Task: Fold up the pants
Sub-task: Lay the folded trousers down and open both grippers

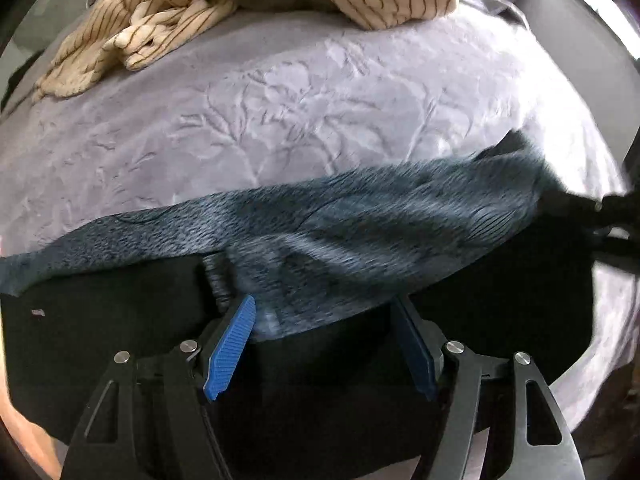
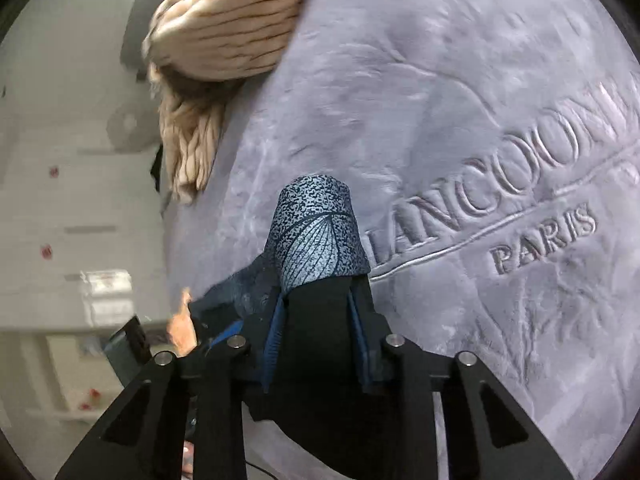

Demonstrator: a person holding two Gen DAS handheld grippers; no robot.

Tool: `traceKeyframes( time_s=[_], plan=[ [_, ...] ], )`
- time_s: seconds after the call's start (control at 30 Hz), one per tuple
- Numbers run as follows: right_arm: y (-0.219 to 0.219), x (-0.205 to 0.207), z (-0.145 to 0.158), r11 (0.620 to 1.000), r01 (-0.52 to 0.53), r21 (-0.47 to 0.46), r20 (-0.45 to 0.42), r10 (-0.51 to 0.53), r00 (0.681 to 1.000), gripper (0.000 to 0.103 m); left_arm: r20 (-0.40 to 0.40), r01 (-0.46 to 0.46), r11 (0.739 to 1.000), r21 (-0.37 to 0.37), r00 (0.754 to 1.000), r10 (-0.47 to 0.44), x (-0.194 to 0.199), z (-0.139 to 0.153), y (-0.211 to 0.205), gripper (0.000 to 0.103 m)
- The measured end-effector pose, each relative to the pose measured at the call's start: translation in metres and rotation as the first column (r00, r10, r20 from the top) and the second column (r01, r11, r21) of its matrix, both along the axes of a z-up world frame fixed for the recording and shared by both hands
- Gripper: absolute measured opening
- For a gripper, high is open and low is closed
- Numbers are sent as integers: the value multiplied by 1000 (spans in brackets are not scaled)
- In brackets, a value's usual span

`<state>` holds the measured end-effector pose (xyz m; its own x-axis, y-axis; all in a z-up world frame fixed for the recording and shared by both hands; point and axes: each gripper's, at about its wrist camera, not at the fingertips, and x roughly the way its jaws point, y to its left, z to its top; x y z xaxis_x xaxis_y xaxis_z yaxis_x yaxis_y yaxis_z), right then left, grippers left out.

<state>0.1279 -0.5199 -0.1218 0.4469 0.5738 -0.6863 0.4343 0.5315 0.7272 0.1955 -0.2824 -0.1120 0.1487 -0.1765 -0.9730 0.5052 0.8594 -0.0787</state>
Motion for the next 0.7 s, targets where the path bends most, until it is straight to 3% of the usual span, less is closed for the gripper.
traceKeyframes(
  time_s=[0.07, 0.13, 0.23, 0.33, 0.43, 0.7],
  plan=[
    [8, 8, -2, 981, -52, -188, -74, 38, 996, 38, -24, -18, 1000, 1, 1000, 18, 4, -7, 6, 74],
    [13, 14, -16, 953, -81, -291, -141, 40, 989, 51, -74, -69, 998, 11, 995, 69, 9, -12, 14, 80],
    [13, 9, -12, 958, -36, -284, -139, -4, 990, 57, -68, -100, 995, 20, 993, 101, 7, -2, 24, 80],
    [23, -2, 2, 930, -110, -352, -157, 57, 986, 62, -23, -77, 993, 85, 997, 79, -4, 11, 27, 80],
    [33, -17, 18, 909, -153, -388, -174, 91, 980, 65, -23, -90, 991, 101, 995, 93, -12, 26, 33, 80],
    [53, -48, 54, 907, -192, -375, -169, 137, 976, 76, 4, -140, 983, 122, 990, 140, -48, 63, 49, 80]
  ],
)
